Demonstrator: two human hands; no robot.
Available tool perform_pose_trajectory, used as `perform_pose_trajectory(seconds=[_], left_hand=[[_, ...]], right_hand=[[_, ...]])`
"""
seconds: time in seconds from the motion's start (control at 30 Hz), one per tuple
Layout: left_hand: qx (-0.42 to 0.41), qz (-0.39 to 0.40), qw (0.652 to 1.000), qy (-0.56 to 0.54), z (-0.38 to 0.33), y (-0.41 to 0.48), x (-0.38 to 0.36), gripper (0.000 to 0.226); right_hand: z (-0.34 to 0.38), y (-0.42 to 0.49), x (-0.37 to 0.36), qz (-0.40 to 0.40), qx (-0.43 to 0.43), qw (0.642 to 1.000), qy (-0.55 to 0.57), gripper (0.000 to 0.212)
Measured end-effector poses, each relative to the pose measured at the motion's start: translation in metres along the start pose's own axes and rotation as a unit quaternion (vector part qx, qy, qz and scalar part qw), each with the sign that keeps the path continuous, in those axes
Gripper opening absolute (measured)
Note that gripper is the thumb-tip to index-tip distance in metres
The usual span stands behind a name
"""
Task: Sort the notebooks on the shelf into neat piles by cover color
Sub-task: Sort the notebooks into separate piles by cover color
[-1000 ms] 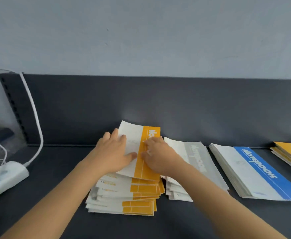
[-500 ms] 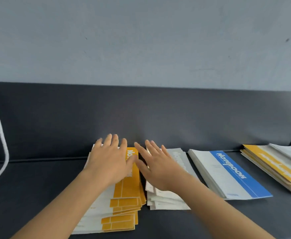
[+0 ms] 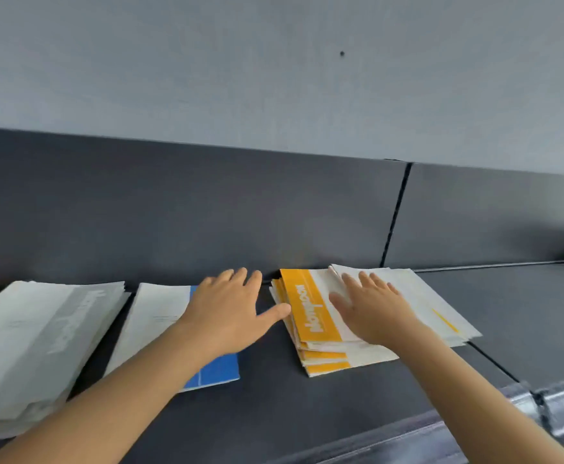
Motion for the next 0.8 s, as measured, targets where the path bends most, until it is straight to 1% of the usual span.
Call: perform_pose_trajectory(seconds=[0.03,0.07,0.13,0.2,0.27,0.33,0.37,0.43,0.47,0.5,0.57,0.6,0.63,0.67,0.73,0.77,0.8], left_hand=[[-0.001,0.007,1.000,-0.027,-0.022,0.011,-0.006,0.083],[0.000,0.015,0.998,-0.053,-0.044,0.021,-0.012,0.078],[0.014,0.032,0.994,-0.107,-0.077,0.038,-0.023,0.070],[0.046,0.047,0.979,-0.194,-0.095,0.052,-0.033,0.068],[0.088,0.038,0.939,-0.329,-0.097,0.066,-0.039,0.060],[0.129,-0.001,0.883,-0.452,-0.088,0.076,-0.041,0.051],[0.148,-0.017,0.853,-0.500,-0.081,0.078,-0.044,0.051],[0.183,-0.023,0.801,-0.569,-0.068,0.079,-0.052,0.065],[0.195,-0.019,0.787,-0.585,-0.062,0.079,-0.055,0.069],[0.199,-0.014,0.778,-0.595,-0.056,0.079,-0.056,0.068],[0.188,-0.016,0.770,-0.610,-0.044,0.078,-0.049,0.054],[0.177,-0.023,0.765,-0.618,-0.039,0.077,-0.042,0.047],[0.168,-0.031,0.761,-0.626,-0.033,0.076,-0.035,0.042],[0.160,-0.039,0.755,-0.634,-0.028,0.075,-0.029,0.038],[0.144,-0.056,0.746,-0.648,-0.021,0.073,-0.018,0.035],[0.135,-0.065,0.745,-0.650,-0.017,0.073,-0.012,0.035],[0.125,-0.072,0.749,-0.646,-0.014,0.073,-0.007,0.034]], right_hand=[[-0.020,0.003,-0.008,0.015,-0.007,1.000,-0.003,0.054],[-0.031,0.005,-0.015,0.035,0.007,0.999,-0.001,0.048],[-0.033,0.008,-0.028,0.072,0.073,0.995,0.012,0.044],[-0.027,0.010,-0.029,0.078,0.111,0.990,0.043,0.046],[-0.023,0.015,-0.024,0.061,0.120,0.984,0.113,0.040],[-0.018,0.022,-0.018,0.043,0.140,0.962,0.232,0.034],[-0.019,0.025,-0.015,0.036,0.136,0.939,0.315,0.037],[-0.028,0.033,-0.012,0.030,0.095,0.877,0.470,0.043],[-0.033,0.037,-0.010,0.011,0.076,0.864,0.498,0.045],[-0.041,0.041,-0.007,-0.020,0.060,0.874,0.482,0.045],[-0.058,0.051,0.000,-0.089,0.010,0.903,0.421,0.039],[-0.065,0.056,0.001,-0.105,-0.013,0.904,0.414,0.034],[-0.067,0.061,-0.001,-0.097,-0.026,0.900,0.424,0.031],[-0.065,0.066,-0.004,-0.081,-0.025,0.893,0.442,0.038],[-0.054,0.073,-0.009,-0.042,-0.013,0.855,0.517,0.060],[-0.048,0.073,-0.008,-0.037,-0.008,0.840,0.541,0.067],[-0.042,0.072,-0.004,-0.048,-0.005,0.842,0.537,0.073]])
Point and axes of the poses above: each hand's wrist, its own y-axis towards the middle knuckle, its own x-axis out of the back of the hand, z = x × y, the point moved 10 cm from there along y, towards the middle knuckle, and after that the axes turned 7 degrees about -y, right-handed, at the moved point
